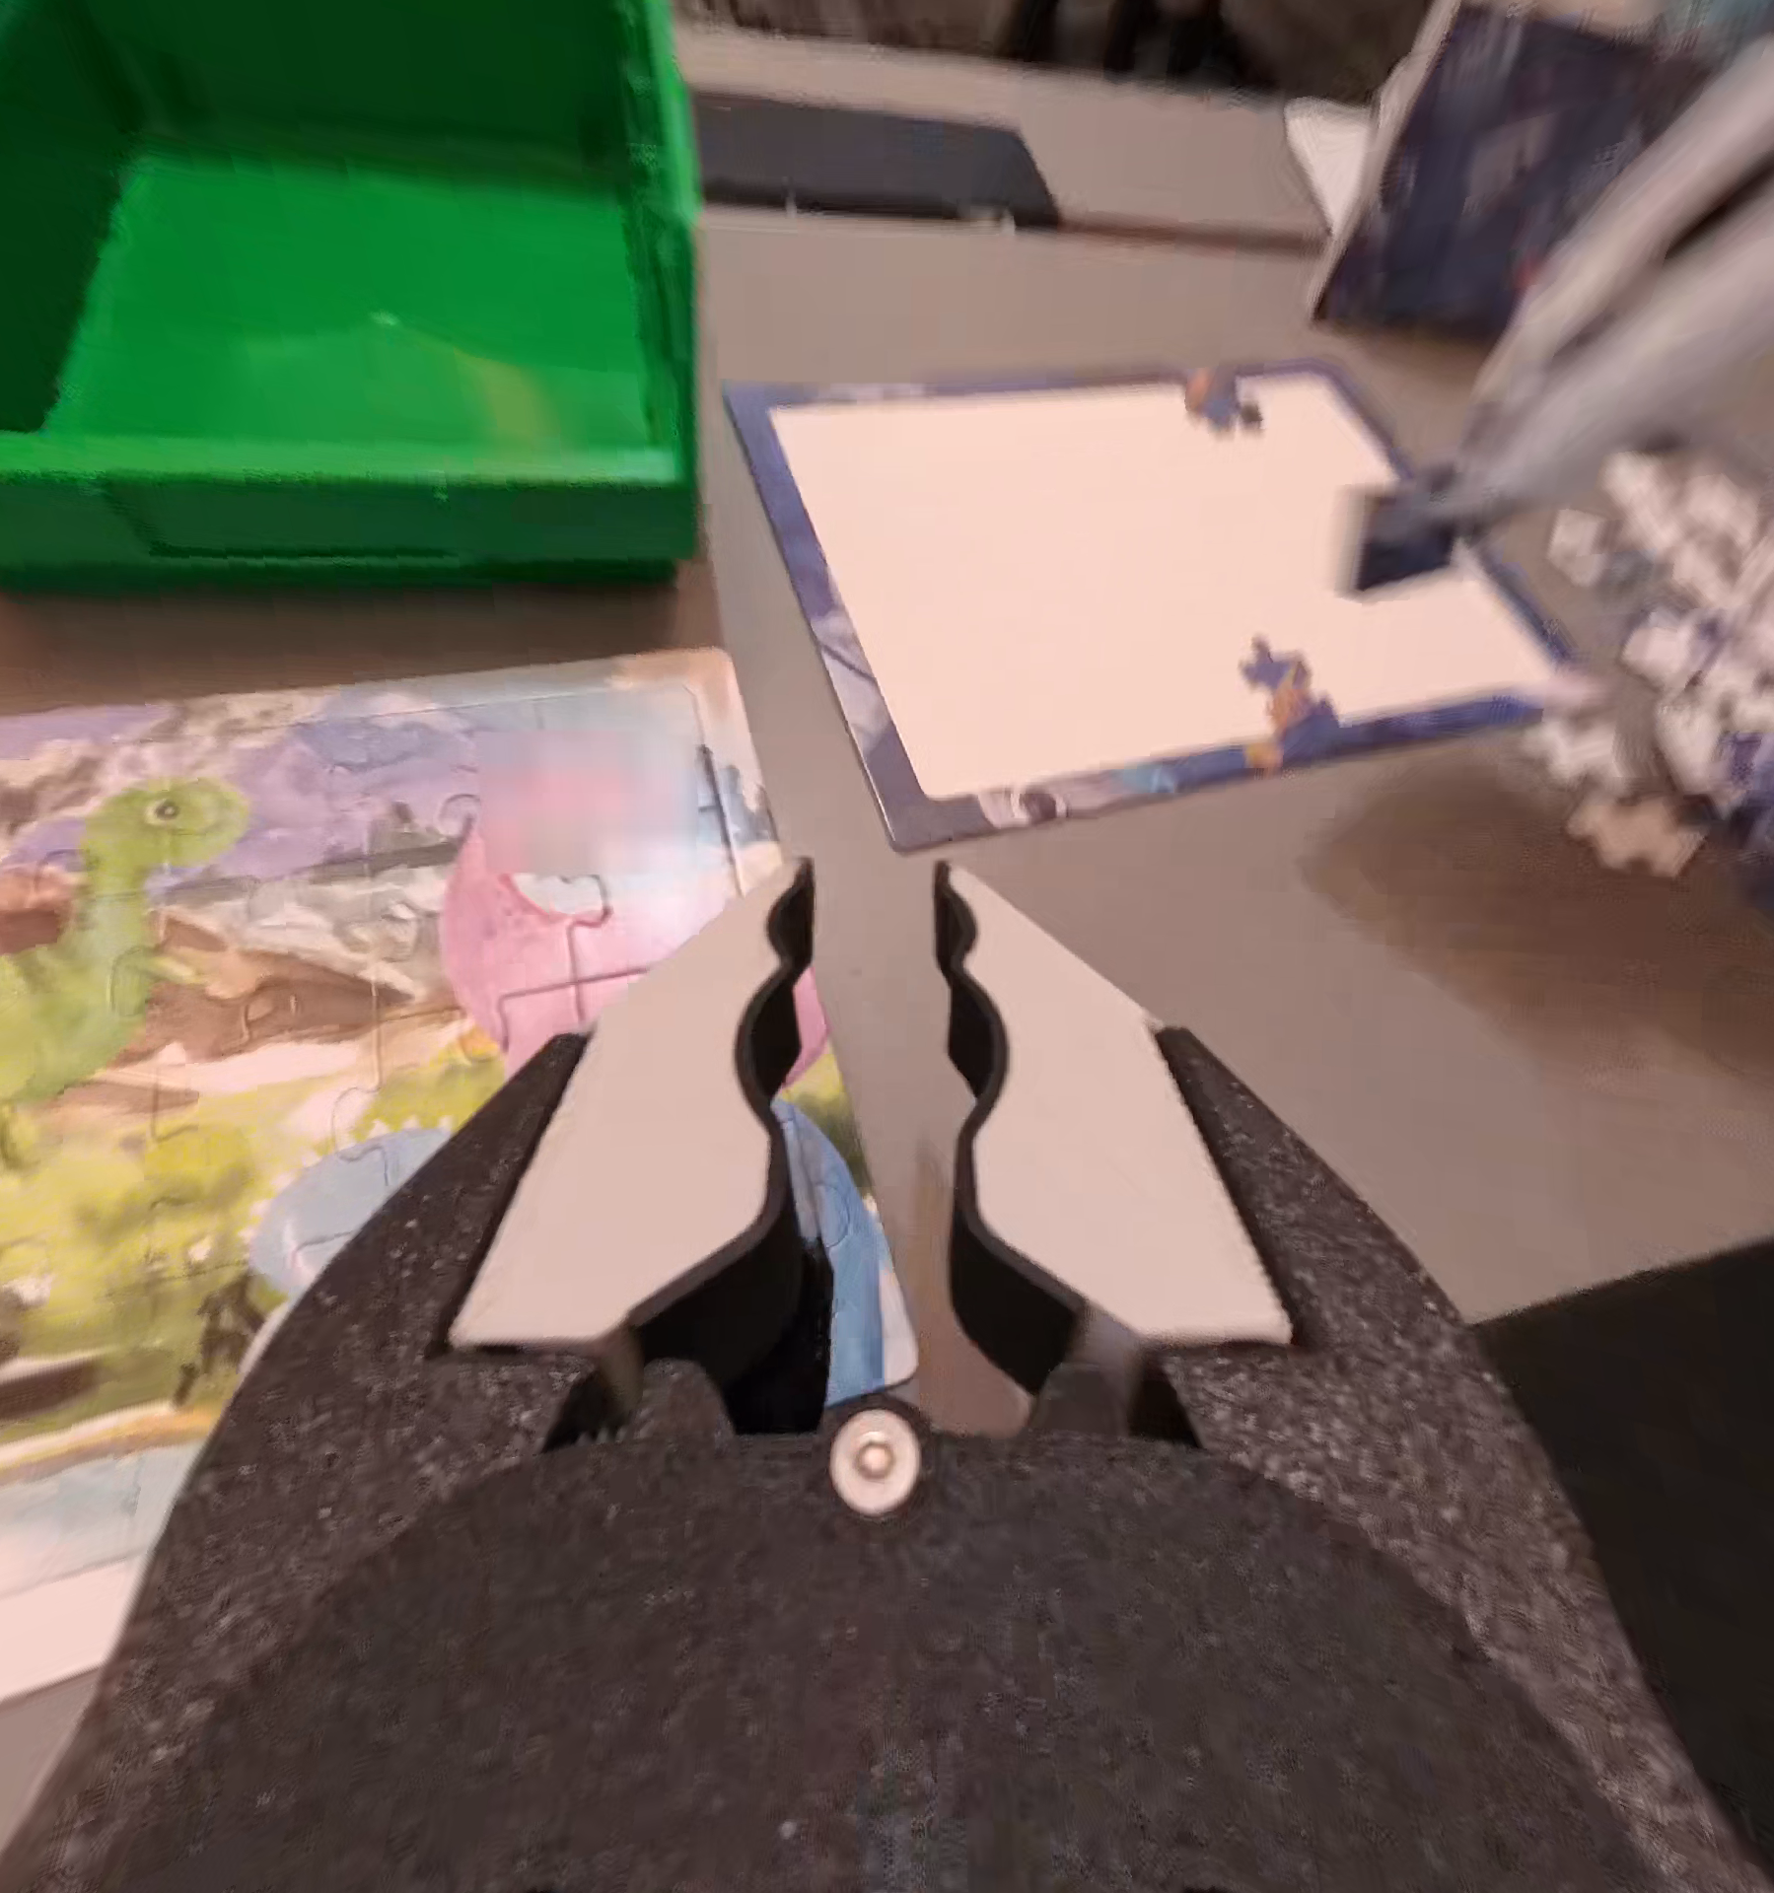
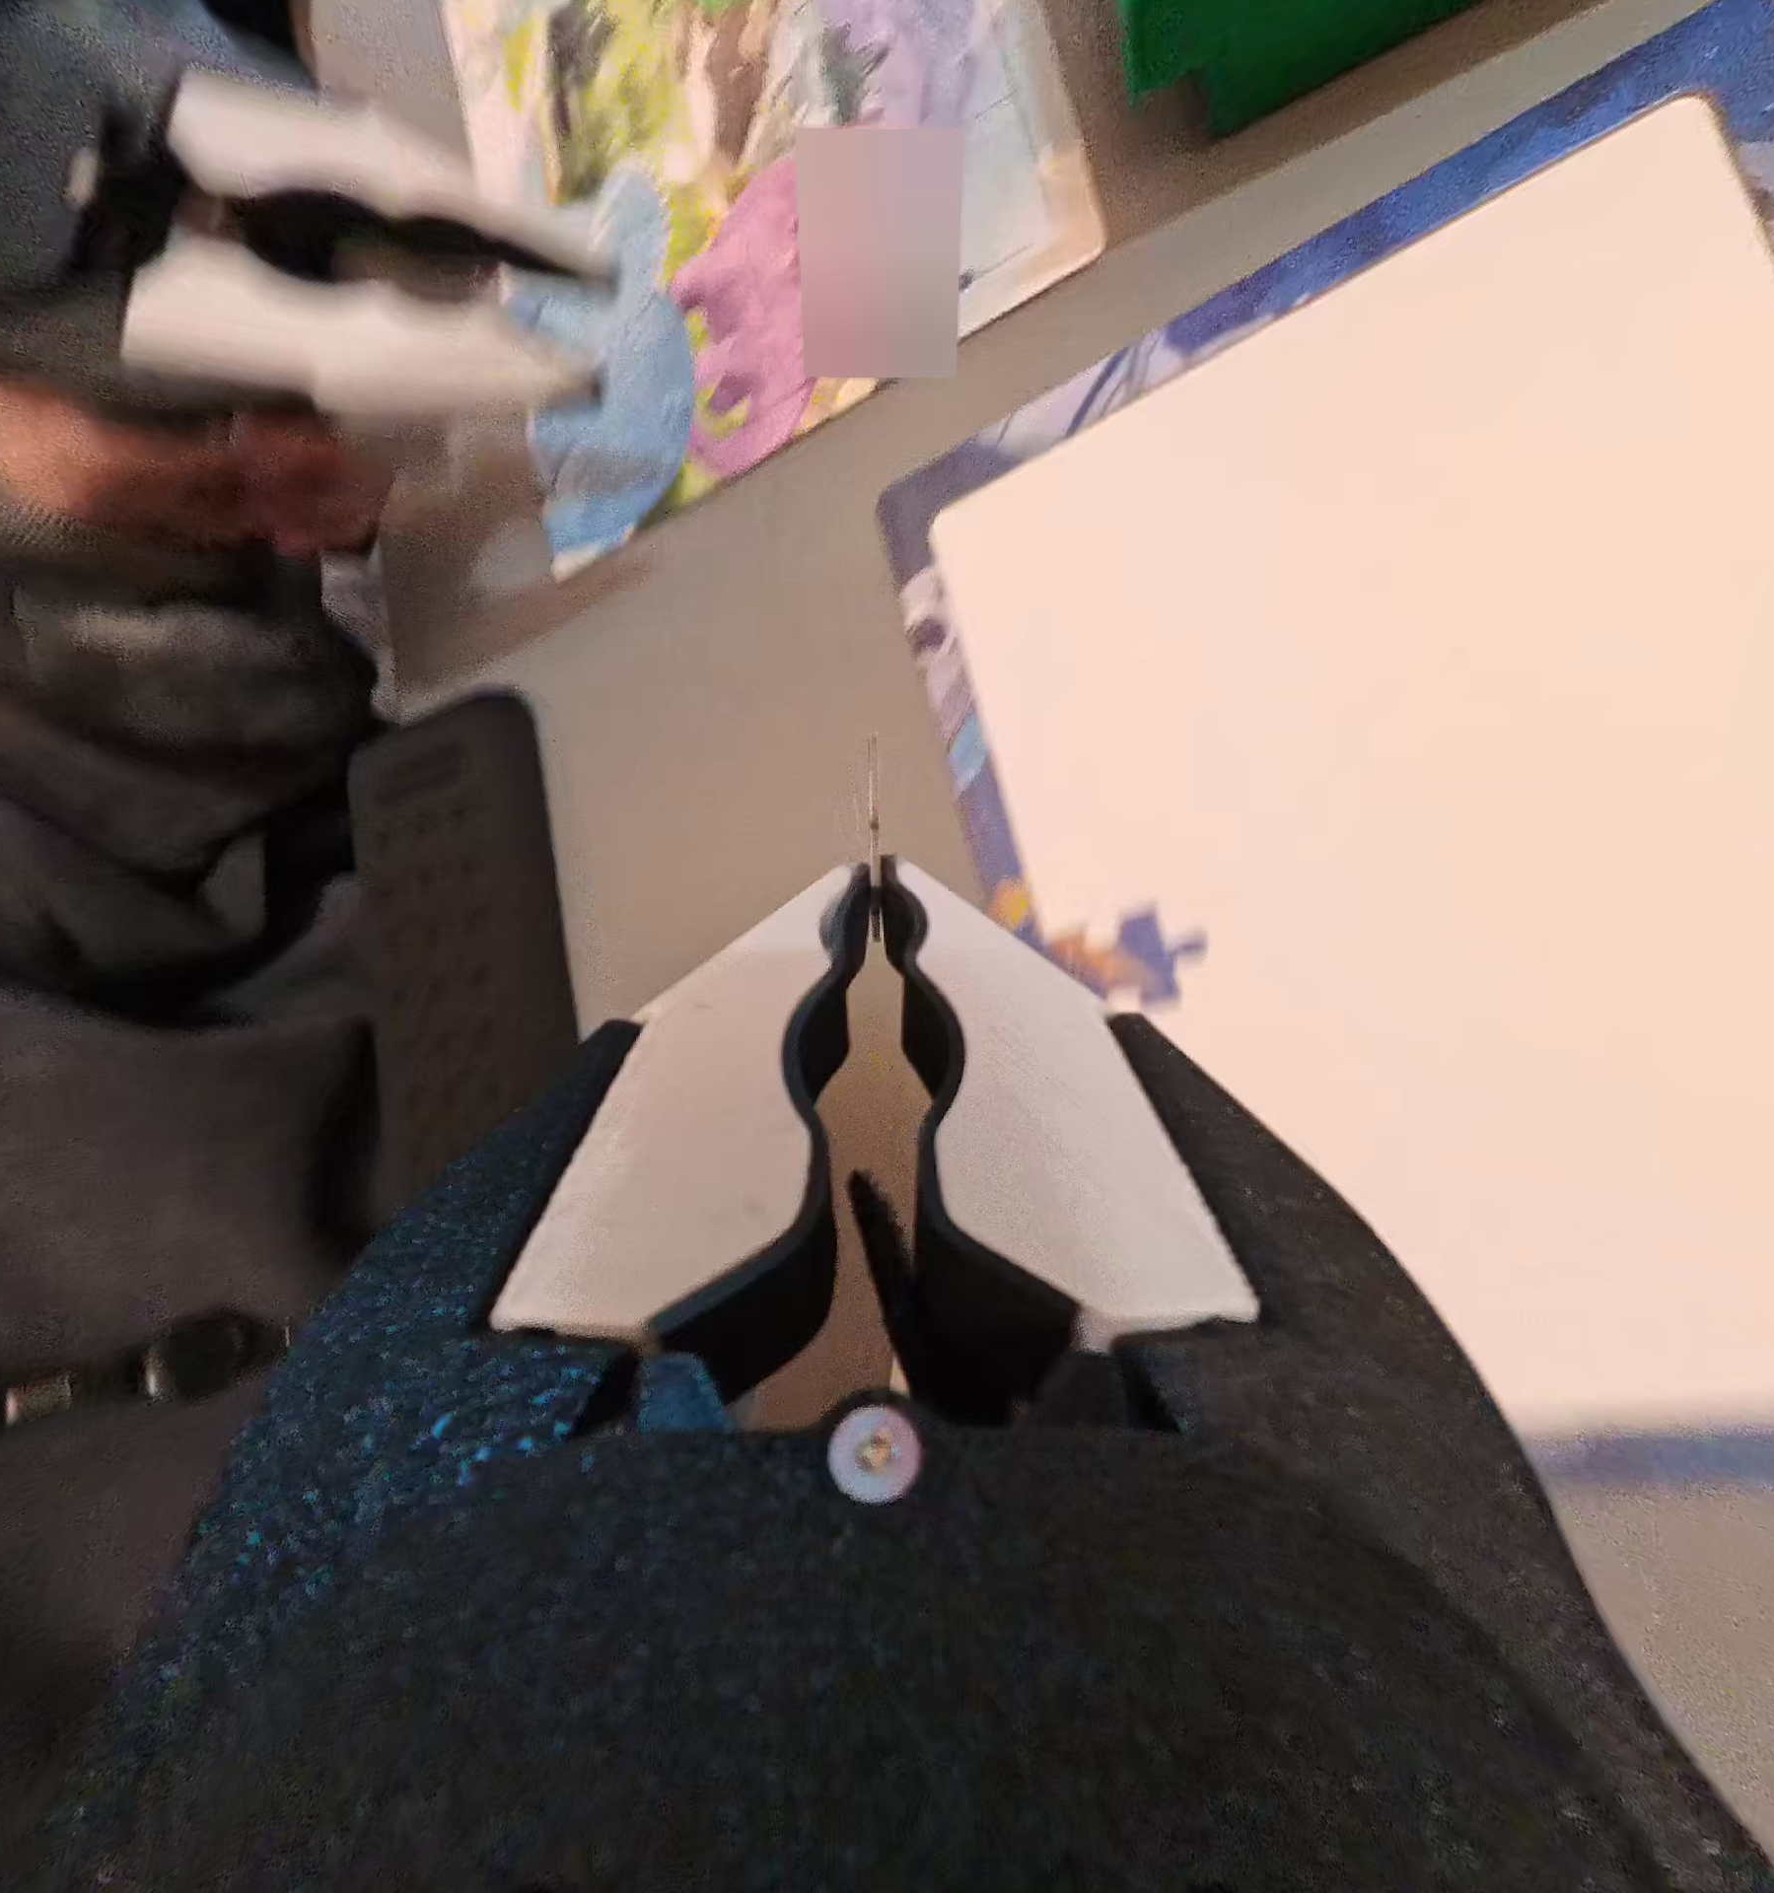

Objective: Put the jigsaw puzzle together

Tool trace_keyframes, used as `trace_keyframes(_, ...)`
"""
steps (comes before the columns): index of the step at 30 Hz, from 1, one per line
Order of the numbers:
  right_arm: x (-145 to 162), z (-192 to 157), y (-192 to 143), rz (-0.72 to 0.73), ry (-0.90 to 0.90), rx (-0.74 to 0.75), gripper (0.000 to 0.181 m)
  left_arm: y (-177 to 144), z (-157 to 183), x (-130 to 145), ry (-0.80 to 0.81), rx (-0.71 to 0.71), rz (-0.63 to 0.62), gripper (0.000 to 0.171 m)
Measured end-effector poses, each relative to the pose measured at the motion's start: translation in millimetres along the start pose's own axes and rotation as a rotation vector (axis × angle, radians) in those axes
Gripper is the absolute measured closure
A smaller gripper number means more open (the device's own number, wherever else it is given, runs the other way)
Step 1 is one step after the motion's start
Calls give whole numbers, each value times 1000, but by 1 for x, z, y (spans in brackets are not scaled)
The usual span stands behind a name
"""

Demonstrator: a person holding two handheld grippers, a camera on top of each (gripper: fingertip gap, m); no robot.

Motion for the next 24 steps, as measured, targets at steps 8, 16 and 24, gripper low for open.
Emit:
trace_keyframes(8,-31,36,105,81,133,-223,180,29,13,-5,390,-68,-93,171)
trace_keyframes(16,-28,38,108,136,136,-261,180,75,17,-4,387,-8,-204,171)
trace_keyframes(24,-29,40,97,147,103,-201,180,87,20,1,317,5,-210,165)
Point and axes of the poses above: each gripper's, where its closed fingertips meet, y out along the fingers, x out of its underside, z = x × y across the jaws, the point moved 3 cm from there along -y, back along the fingers, and after that the axes turned 12 degrees about -y, right-handed, at the moved point
